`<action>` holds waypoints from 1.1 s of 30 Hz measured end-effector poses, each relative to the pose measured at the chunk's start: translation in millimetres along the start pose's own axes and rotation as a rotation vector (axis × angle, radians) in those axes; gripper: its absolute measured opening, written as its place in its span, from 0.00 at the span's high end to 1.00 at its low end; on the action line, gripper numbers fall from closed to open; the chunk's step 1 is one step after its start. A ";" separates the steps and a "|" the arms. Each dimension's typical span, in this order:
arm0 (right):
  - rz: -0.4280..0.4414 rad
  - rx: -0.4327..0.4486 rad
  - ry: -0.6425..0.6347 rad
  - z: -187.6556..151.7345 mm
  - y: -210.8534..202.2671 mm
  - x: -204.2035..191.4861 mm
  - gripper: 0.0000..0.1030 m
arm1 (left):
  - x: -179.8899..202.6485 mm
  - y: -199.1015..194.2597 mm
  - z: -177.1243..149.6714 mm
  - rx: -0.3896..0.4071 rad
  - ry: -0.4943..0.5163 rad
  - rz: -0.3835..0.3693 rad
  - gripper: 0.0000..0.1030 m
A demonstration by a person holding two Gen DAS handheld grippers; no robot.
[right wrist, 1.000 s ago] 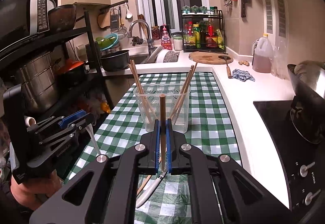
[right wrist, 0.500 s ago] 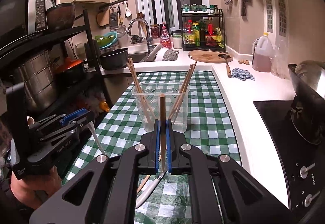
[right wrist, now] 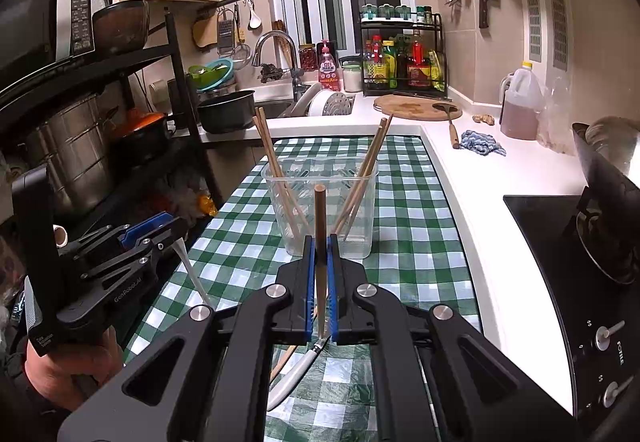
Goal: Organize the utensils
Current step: 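Lower the white spoon into the container while the right tool lowers its chopstick in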
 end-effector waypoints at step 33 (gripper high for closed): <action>0.003 0.004 -0.048 38.9 -5.6 0.2 0.94 | 4.2 -7.2 37.4 -0.043 0.002 -0.012 0.80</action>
Point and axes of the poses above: each gripper's, at about its wrist camera, not at the fingertips, and y roughly the way its jaws point, x to its right, z to its top, the point moved 1 cm from there along y, roughly the way its jaws point, and after that the axes turned 8 degrees about x, right-handed, at the moved point
